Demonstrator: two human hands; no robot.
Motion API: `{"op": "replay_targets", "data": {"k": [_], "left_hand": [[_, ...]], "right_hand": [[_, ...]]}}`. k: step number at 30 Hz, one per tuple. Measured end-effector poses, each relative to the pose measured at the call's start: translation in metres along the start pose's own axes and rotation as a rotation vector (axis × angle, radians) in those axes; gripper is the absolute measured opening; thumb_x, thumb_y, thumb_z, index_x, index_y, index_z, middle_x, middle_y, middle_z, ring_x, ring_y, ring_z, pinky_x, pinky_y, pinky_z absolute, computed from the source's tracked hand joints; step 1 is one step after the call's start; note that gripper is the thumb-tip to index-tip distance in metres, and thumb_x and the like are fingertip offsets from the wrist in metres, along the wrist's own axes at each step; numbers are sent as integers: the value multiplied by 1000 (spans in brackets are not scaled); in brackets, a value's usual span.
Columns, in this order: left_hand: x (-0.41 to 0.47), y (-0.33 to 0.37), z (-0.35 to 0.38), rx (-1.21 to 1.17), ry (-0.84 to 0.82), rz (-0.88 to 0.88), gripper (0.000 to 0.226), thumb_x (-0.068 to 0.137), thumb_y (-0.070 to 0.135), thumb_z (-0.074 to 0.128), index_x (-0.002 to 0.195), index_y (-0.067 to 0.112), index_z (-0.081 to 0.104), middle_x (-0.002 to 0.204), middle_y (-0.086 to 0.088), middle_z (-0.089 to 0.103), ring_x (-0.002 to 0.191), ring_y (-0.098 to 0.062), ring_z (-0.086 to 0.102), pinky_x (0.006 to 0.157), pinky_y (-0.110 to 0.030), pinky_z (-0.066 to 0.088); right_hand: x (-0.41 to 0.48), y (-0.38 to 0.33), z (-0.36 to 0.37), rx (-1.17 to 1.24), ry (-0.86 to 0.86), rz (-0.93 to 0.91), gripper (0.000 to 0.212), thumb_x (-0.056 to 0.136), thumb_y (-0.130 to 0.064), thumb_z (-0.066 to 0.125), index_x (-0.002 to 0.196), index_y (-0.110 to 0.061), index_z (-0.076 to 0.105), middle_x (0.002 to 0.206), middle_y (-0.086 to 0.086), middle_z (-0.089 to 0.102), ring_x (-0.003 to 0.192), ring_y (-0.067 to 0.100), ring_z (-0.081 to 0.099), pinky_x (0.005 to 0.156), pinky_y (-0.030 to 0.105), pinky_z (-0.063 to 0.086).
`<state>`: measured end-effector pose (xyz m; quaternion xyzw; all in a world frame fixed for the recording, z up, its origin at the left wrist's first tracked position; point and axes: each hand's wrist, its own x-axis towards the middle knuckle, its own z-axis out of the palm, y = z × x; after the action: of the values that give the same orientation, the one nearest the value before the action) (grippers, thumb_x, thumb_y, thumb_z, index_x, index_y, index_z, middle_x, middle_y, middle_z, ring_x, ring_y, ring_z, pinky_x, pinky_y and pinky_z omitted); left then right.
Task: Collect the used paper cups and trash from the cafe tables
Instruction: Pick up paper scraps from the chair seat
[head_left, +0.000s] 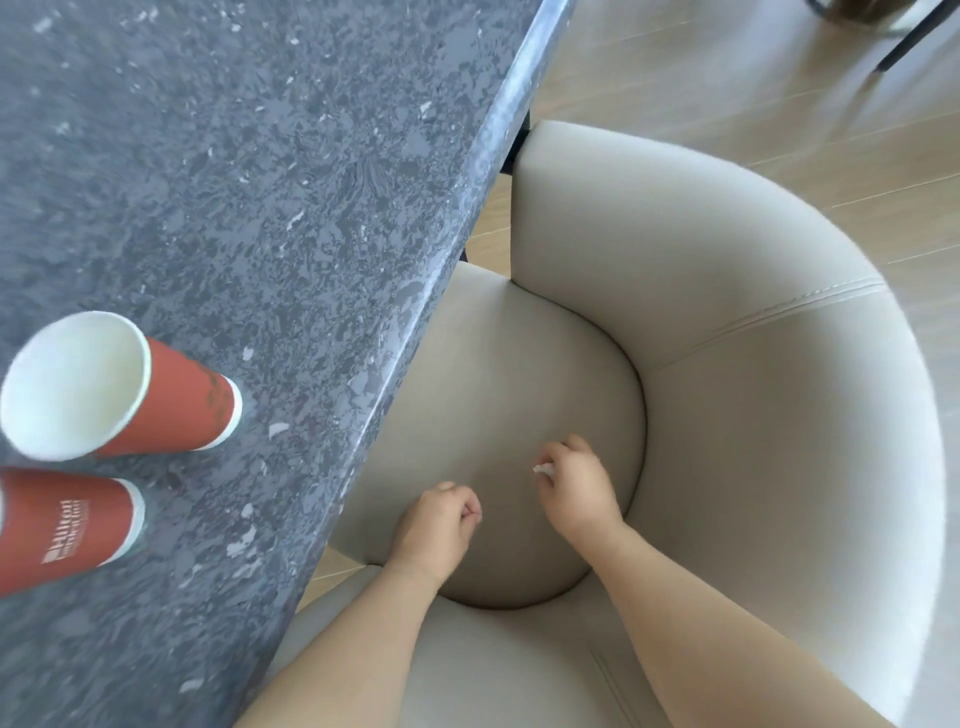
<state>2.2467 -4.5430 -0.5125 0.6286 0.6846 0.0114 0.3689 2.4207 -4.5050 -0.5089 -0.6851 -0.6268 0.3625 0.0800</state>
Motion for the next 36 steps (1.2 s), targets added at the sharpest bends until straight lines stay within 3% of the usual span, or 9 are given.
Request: {"op": "replay_targets", "data": {"k": [3,8,12,18,26,29,36], "left_hand": [[-21,18,-24,-3,56,13,6,79,18,63,76,22,65,83,3,63,77,-20,62,68,-34,49],[-56,55,-70,-13,120,72,5,81,21,63,77,23,64,82,6,62,75,-14,61,70,-31,50],[-93,81,-111,-60,237,167,7,81,19,65,75,23,63,80,7,62,70,-10,61,67,-28,48],[-155,97,-166,-81,334,244,6,79,18,68,75,22,65,76,11,58,69,-10,60,69,-32,50],[-220,61,-247,-31,570,226,9,77,19,70,73,25,64,72,16,54,63,-3,53,60,-24,44],[-226,32,-286,-12,650,126,10,77,21,69,72,26,62,73,15,55,64,-8,56,57,-23,39],[-218,-19,-322,29,545,15,3,79,26,65,78,28,64,79,14,55,76,-14,60,65,-33,50]], "right_hand": [[-24,-18,-25,31,26,-58,11,83,-6,53,86,-6,63,92,9,52,75,29,55,60,24,31],[-64,-52,-72,83,69,-163,12,86,-11,53,89,-8,64,94,6,53,75,25,56,65,31,45],[-96,-82,-108,92,109,-221,12,88,-13,53,90,-12,65,94,2,54,68,20,55,62,26,42],[-147,-138,-138,180,164,-338,9,85,-14,59,89,-10,66,91,4,57,70,23,58,68,35,50],[-193,-213,-136,194,154,-501,11,81,-13,64,92,-14,66,86,-6,51,68,15,58,68,32,53],[-187,-253,-131,176,134,-567,10,82,-13,62,92,-13,65,89,1,56,71,19,58,68,38,53],[-170,-331,-100,218,128,-592,13,82,-13,61,94,-10,65,96,6,59,79,21,57,71,41,52]]}}
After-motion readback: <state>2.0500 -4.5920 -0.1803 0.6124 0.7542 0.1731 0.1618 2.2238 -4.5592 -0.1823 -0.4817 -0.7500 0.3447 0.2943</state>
